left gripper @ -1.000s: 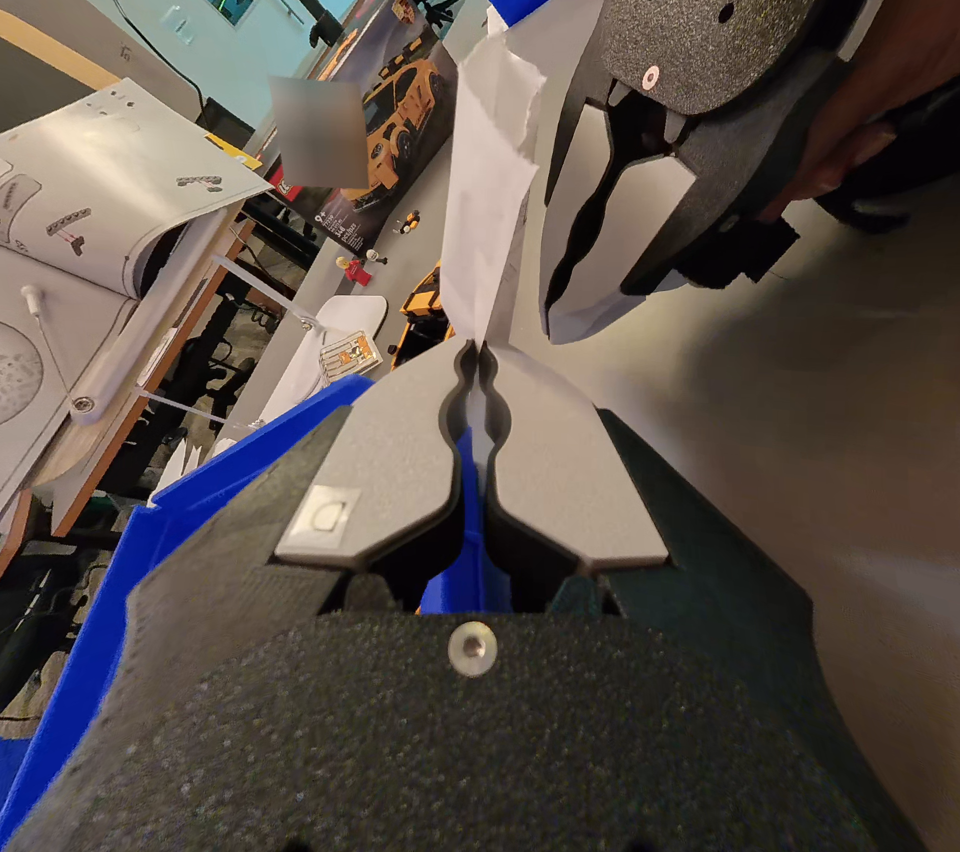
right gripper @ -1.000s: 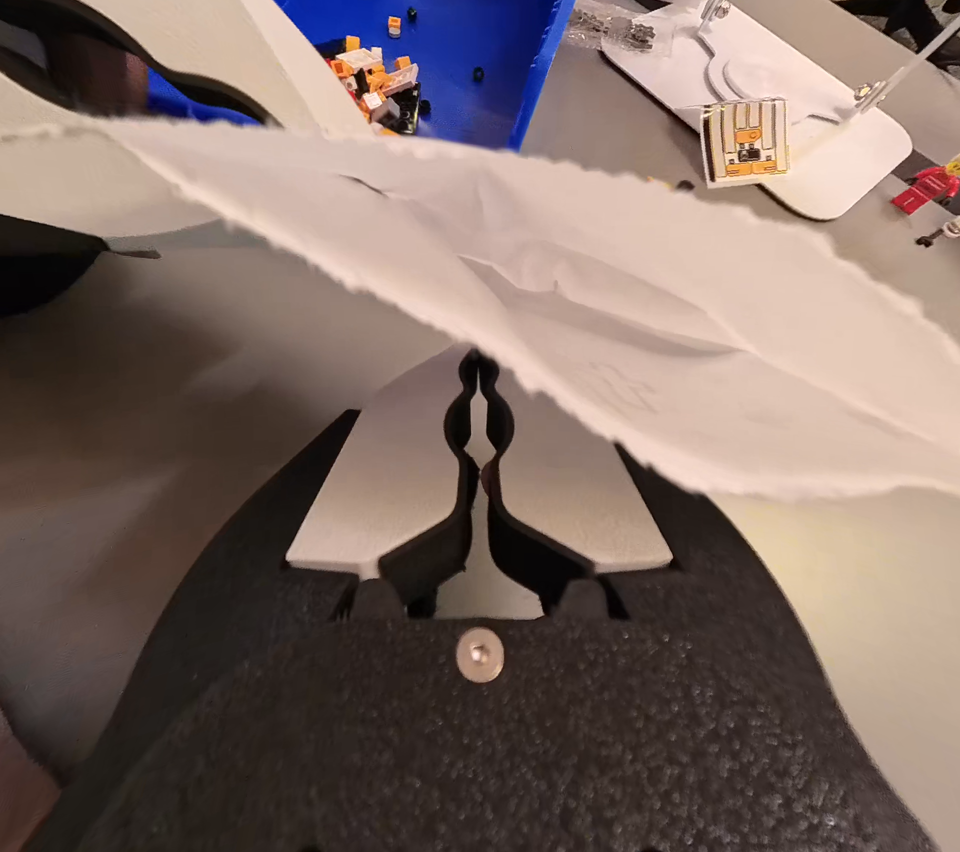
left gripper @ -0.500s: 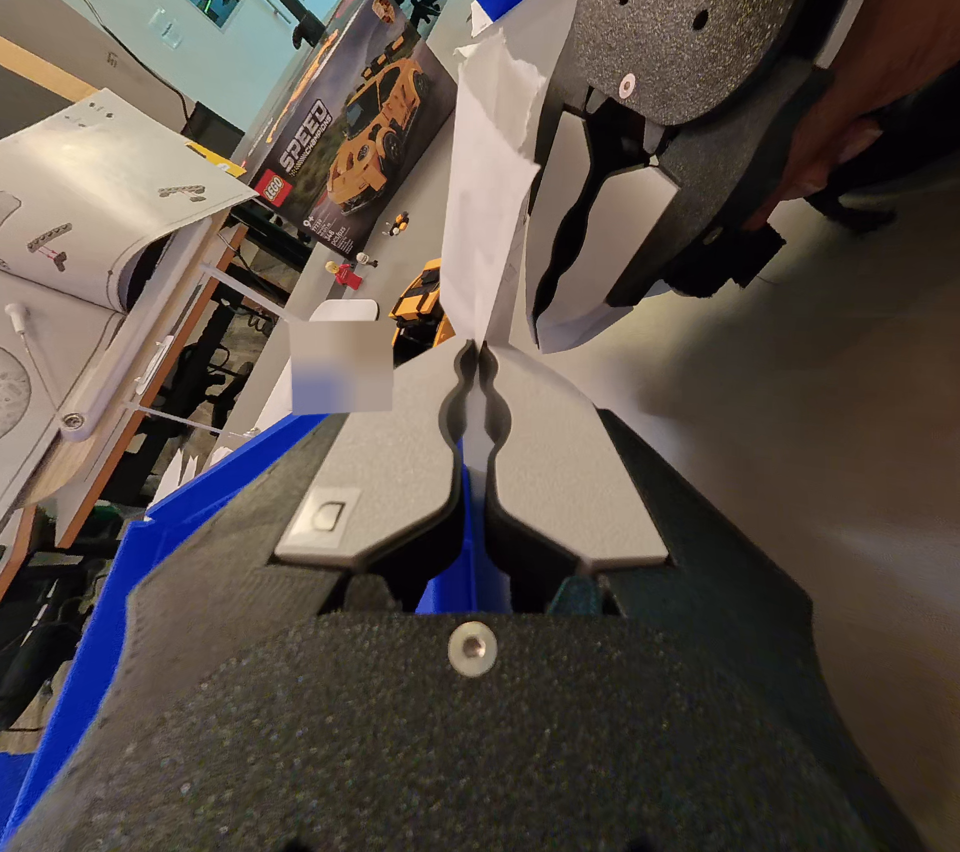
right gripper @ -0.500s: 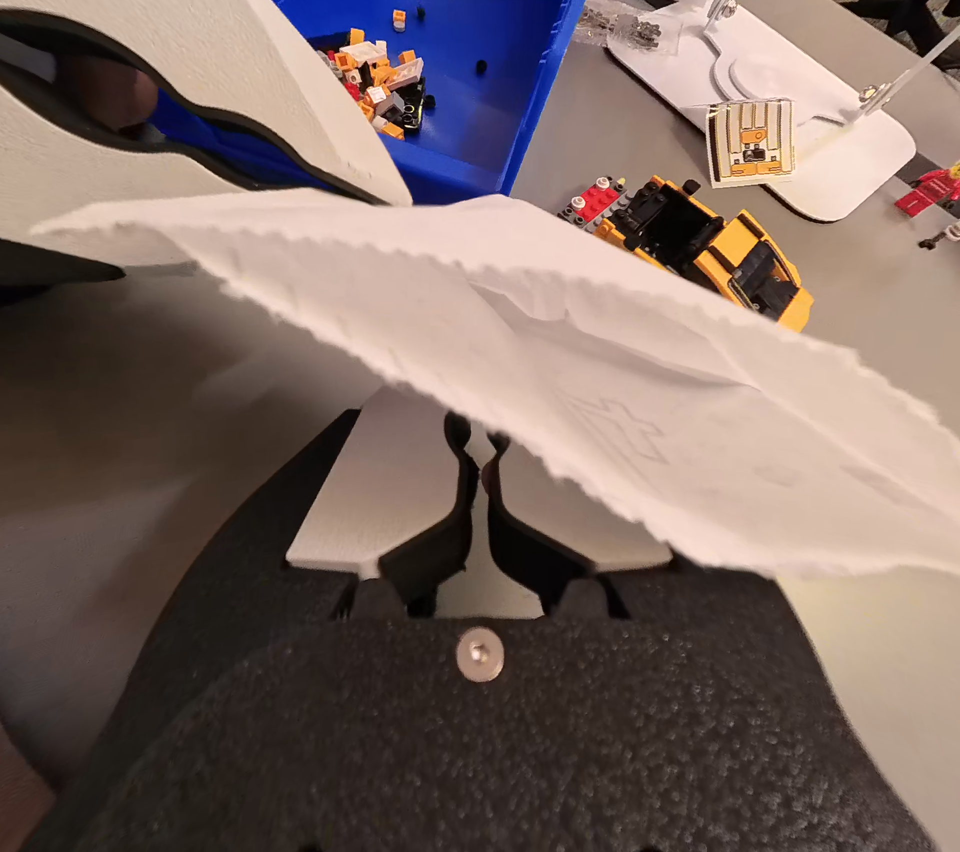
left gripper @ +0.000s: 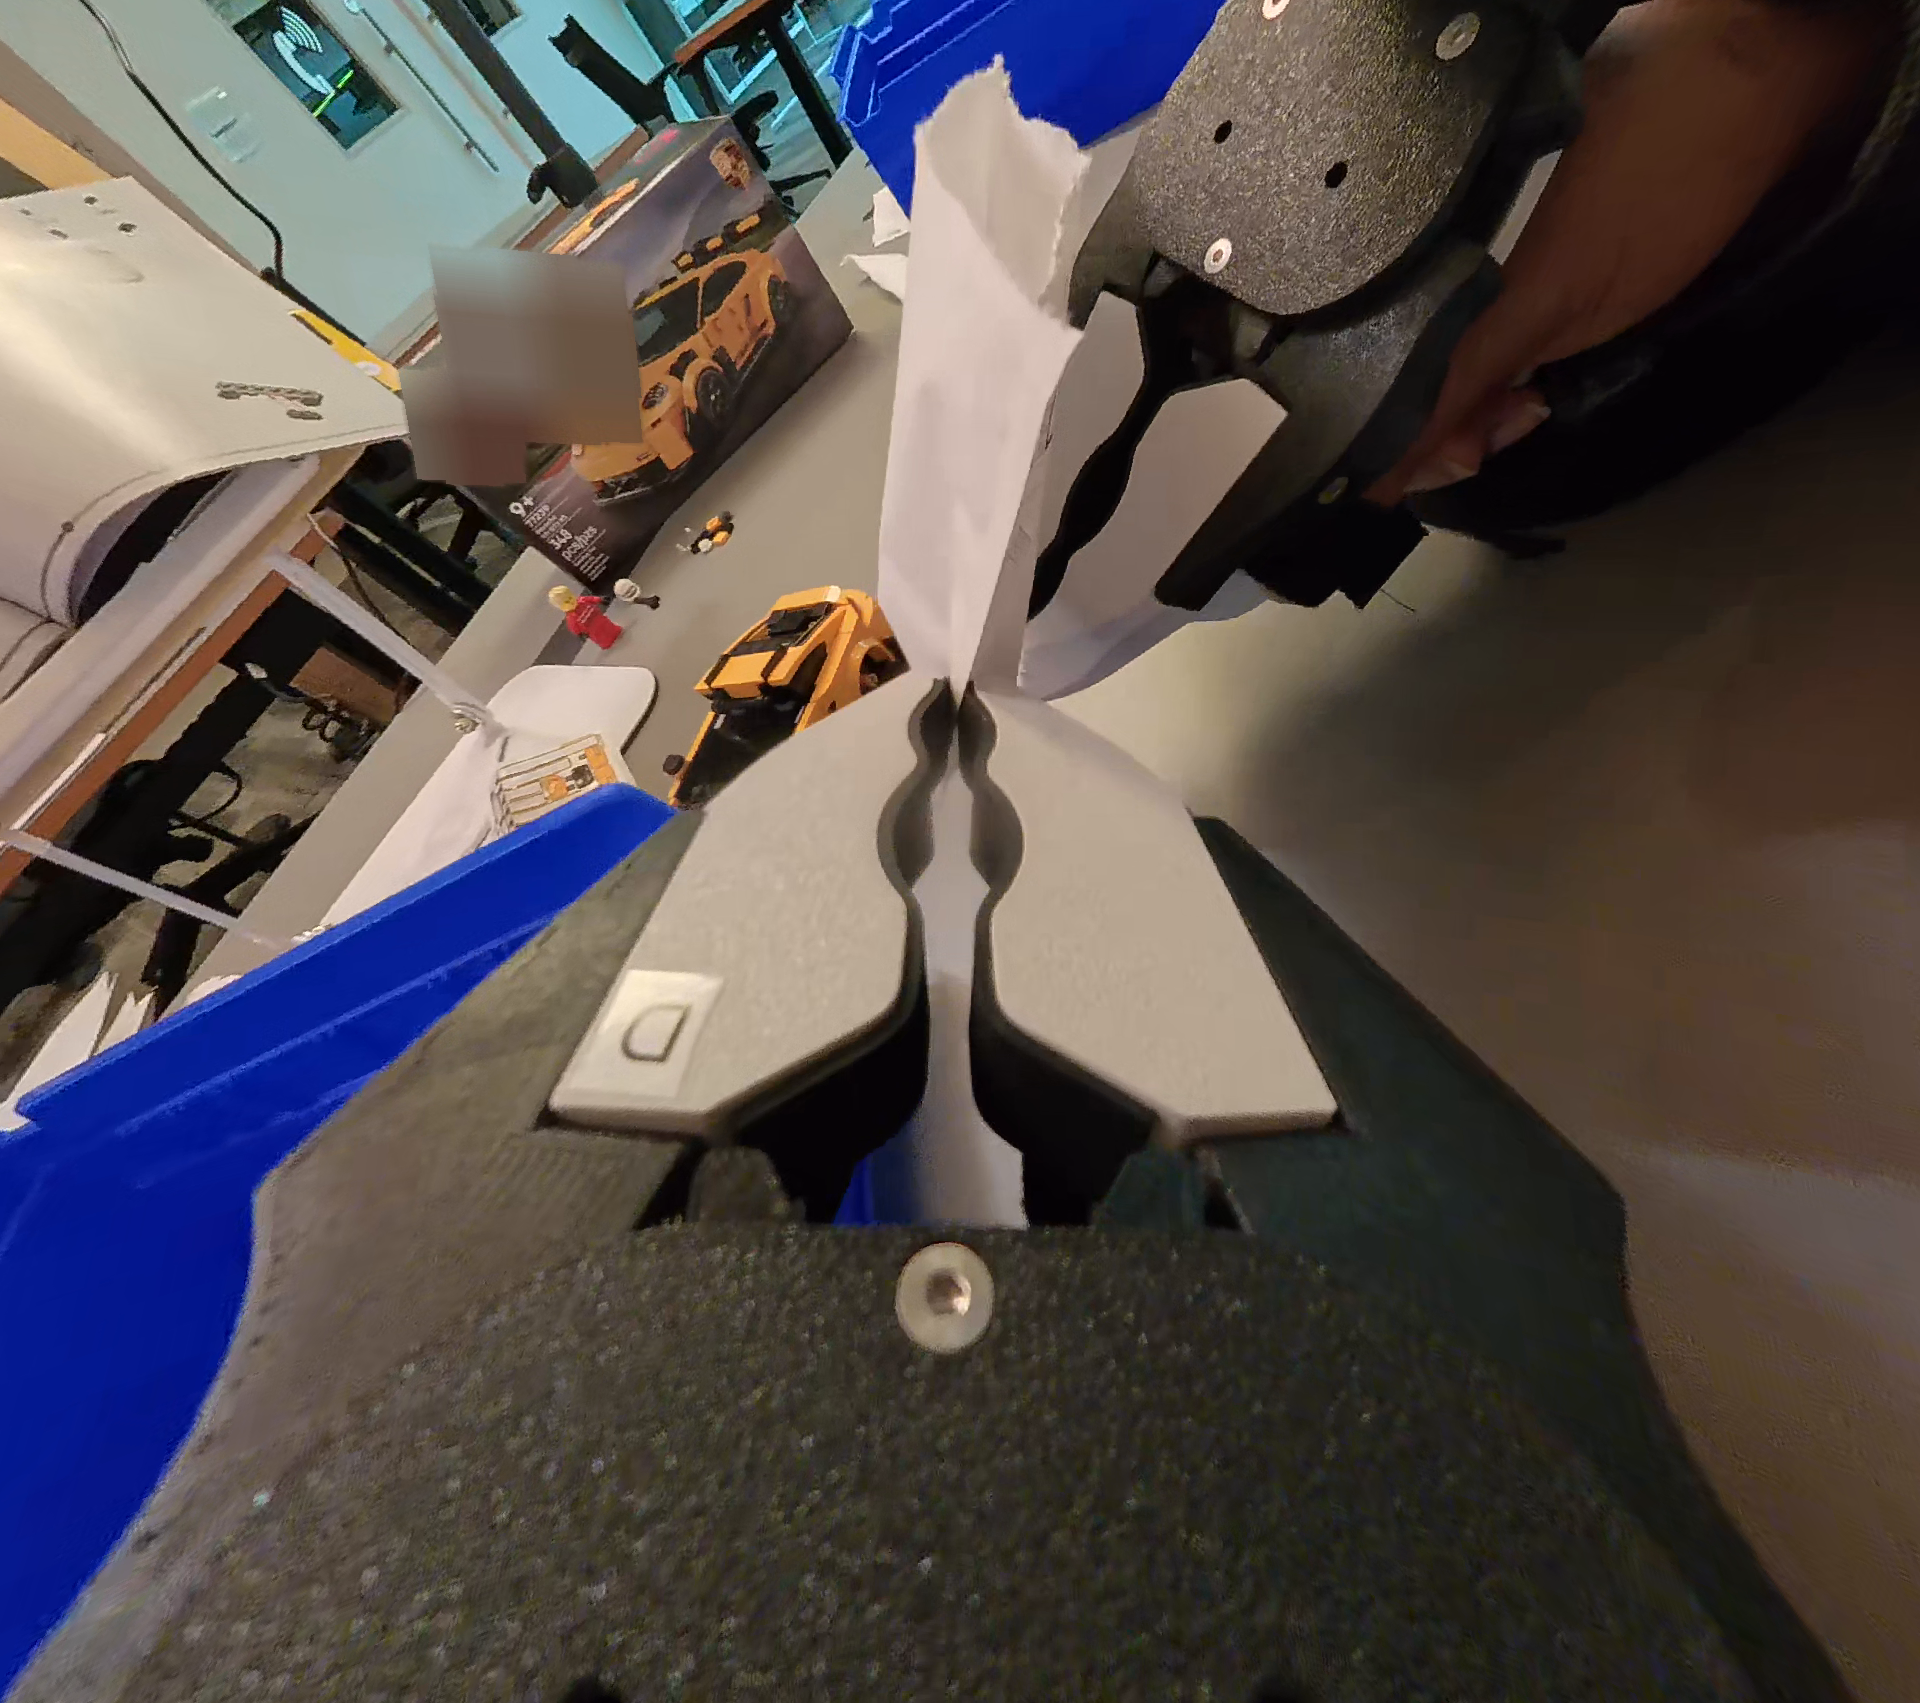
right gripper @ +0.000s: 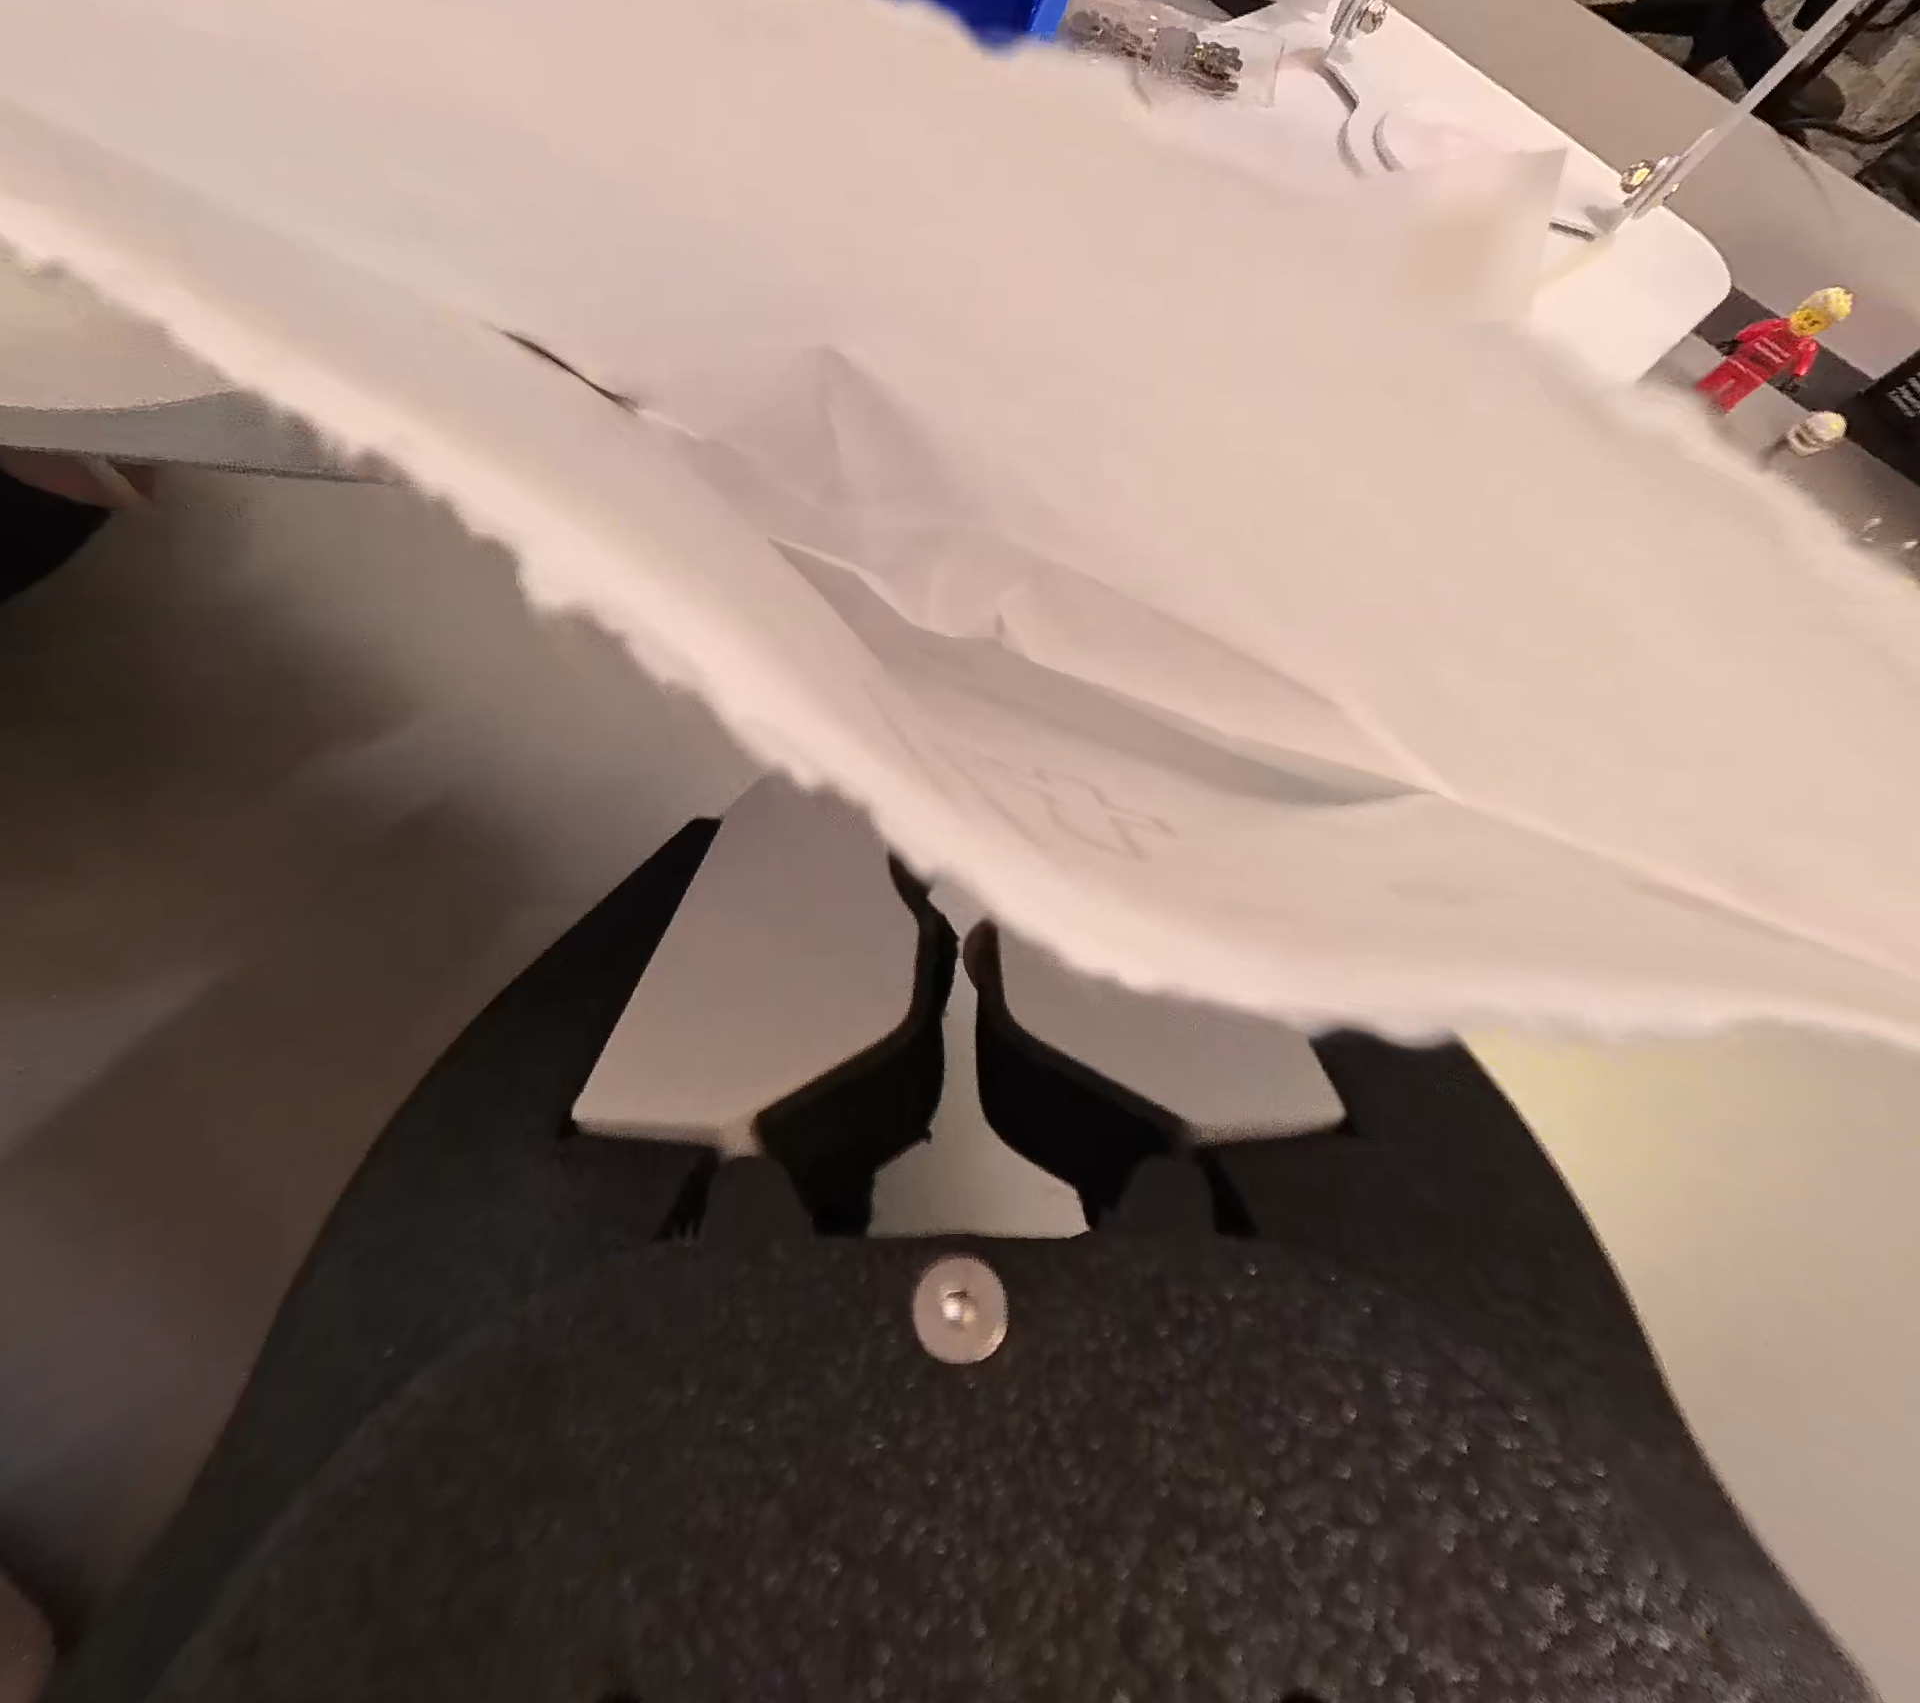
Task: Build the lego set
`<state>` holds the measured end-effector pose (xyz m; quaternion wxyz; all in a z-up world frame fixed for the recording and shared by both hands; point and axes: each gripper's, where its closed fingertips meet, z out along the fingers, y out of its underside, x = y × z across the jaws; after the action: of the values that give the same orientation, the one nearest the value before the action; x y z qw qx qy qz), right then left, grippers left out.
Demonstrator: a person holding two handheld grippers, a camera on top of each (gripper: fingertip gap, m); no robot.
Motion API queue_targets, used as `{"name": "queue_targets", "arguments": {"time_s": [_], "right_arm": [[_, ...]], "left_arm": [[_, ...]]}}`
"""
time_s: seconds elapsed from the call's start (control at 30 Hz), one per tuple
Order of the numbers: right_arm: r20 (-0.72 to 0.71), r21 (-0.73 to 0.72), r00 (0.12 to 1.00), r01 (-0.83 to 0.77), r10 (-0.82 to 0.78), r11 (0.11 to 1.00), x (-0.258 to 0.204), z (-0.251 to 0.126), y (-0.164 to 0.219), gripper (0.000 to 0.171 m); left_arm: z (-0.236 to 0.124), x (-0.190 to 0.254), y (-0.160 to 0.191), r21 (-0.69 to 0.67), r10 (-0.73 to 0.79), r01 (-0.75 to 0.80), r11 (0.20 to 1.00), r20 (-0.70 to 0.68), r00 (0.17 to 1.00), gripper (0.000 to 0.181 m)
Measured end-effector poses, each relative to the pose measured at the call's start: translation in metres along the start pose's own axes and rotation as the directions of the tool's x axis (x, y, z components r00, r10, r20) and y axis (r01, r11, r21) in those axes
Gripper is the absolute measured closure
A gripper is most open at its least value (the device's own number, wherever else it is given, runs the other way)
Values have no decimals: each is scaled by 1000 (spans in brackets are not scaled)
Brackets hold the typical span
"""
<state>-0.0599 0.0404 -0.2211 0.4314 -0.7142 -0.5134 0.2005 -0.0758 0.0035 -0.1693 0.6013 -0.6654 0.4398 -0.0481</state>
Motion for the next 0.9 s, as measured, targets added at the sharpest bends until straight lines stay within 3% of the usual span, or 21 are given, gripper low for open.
{"name": "queue_targets", "arguments": {"time_s": [0.03, 0.6, 0.7, 0.9], "right_arm": [[-4, 0, 1000, 1, -1, 1000, 1, -1, 0, 171], [-22, 10, 999, 27, -27, 1000, 2, -6, -1, 171], [-12, 18, 999, 32, -32, 999, 2, -8, 0, 171], [20, 128, 995, 96, -100, 987, 22, -31, -4, 154]], "left_arm": [[0, 0, 0, 4, -3, 3, 1000, -3, 1000, 180], [1, 0, 2, 22, 39, -39, 999, 10, 999, 180], [-1, -1, 2, 24, 1, -1, 1000, 4, 1000, 180], [-9, -1, -2, 55, -145, 149, 987, -77, 986, 180]]}}
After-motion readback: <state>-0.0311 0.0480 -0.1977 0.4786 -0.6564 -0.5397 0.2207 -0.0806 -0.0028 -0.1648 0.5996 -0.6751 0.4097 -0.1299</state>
